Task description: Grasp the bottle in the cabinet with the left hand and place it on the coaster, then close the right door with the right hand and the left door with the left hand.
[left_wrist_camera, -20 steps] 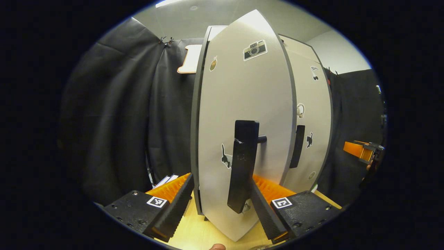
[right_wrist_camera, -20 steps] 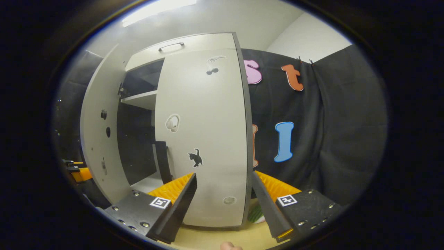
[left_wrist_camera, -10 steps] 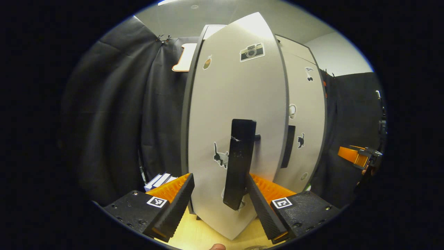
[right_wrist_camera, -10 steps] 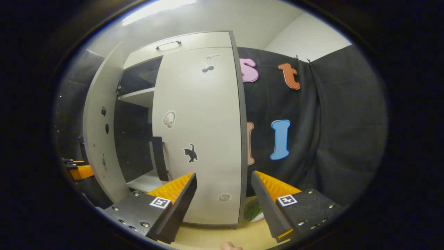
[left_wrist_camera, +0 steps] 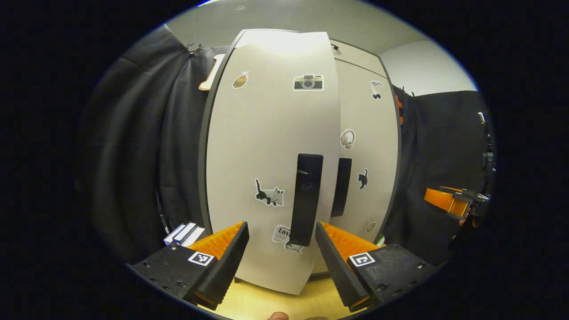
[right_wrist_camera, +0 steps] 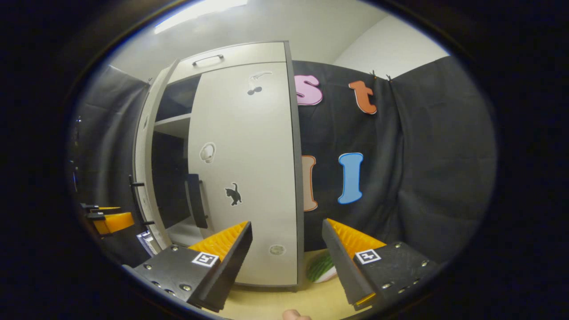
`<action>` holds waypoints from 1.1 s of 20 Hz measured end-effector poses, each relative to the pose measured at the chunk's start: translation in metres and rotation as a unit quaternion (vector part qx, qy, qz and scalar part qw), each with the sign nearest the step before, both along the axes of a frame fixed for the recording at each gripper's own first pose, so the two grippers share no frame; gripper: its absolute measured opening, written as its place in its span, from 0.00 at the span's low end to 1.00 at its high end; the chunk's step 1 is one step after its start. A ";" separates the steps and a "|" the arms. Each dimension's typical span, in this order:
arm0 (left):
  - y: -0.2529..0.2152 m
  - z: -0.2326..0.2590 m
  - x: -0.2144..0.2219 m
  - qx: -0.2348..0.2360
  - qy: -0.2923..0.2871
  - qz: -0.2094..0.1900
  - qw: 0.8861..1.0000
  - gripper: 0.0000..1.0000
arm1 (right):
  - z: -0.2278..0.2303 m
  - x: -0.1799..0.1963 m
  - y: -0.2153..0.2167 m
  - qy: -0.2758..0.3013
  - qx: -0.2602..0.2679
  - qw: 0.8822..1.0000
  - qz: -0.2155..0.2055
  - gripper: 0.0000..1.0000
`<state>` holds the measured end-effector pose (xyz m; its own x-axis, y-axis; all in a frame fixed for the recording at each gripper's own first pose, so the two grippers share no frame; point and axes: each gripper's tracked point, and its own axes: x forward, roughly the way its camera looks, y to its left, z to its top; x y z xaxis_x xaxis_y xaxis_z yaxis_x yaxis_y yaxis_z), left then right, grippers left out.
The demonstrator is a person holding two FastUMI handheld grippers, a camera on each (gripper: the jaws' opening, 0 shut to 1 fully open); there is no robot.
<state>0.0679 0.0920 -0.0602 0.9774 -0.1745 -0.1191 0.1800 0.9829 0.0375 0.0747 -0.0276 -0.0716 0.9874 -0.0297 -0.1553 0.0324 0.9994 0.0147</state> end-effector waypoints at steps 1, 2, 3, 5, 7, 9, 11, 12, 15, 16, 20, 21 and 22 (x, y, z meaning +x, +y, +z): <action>-0.001 0.001 0.000 -0.002 -0.001 -0.001 1.000 0.95 | 0.000 0.000 -0.001 -0.001 0.000 1.000 0.000 0.96; -0.003 0.002 0.001 -0.003 -0.002 -0.002 1.000 0.94 | 0.001 -0.001 0.000 -0.001 0.001 1.000 0.001 0.96; -0.003 0.003 0.001 -0.004 -0.003 -0.001 1.000 0.95 | 0.001 0.000 0.000 -0.001 0.001 1.000 0.002 0.96; -0.003 0.003 0.002 -0.003 -0.004 -0.002 1.000 0.95 | 0.001 0.001 0.003 -0.001 0.001 1.000 0.005 0.96; -0.003 0.003 0.002 0.000 -0.005 -0.002 1.000 0.95 | 0.001 0.001 0.006 -0.002 0.000 1.000 0.009 0.96; -0.002 0.003 0.003 0.002 -0.006 -0.002 1.000 0.94 | 0.002 0.001 0.009 -0.003 -0.001 1.000 0.013 0.96; -0.001 0.002 0.003 0.000 -0.005 -0.001 1.000 0.95 | 0.002 0.004 0.014 -0.003 0.000 1.000 0.017 0.96; 0.000 0.002 0.003 -0.002 -0.005 -0.001 1.000 0.95 | 0.002 0.003 0.016 -0.003 0.000 1.000 0.019 0.96; 0.003 0.002 0.004 -0.005 -0.003 0.002 1.000 0.95 | 0.001 0.005 0.022 -0.002 -0.002 1.000 0.025 0.96; 0.004 0.001 0.005 -0.005 -0.002 0.003 1.000 0.95 | 0.000 0.006 0.023 -0.002 -0.002 1.000 0.026 0.96; 0.001 0.003 0.006 -0.004 -0.002 0.001 1.000 0.95 | 0.001 0.007 0.028 -0.002 -0.002 1.000 0.031 0.96; -0.002 0.006 0.007 -0.005 -0.005 -0.002 1.000 0.95 | 0.003 0.009 0.030 -0.005 -0.002 0.999 0.033 0.96; -0.005 0.009 0.007 -0.004 -0.008 -0.004 1.000 0.95 | 0.006 0.009 0.031 -0.009 -0.002 0.999 0.036 0.96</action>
<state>0.0750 0.0872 -0.0510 0.9778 -0.1831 -0.1024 0.1873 0.9818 0.0329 0.0839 0.0037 -0.0652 0.9896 0.0402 -0.1378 -0.0392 0.9992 0.0103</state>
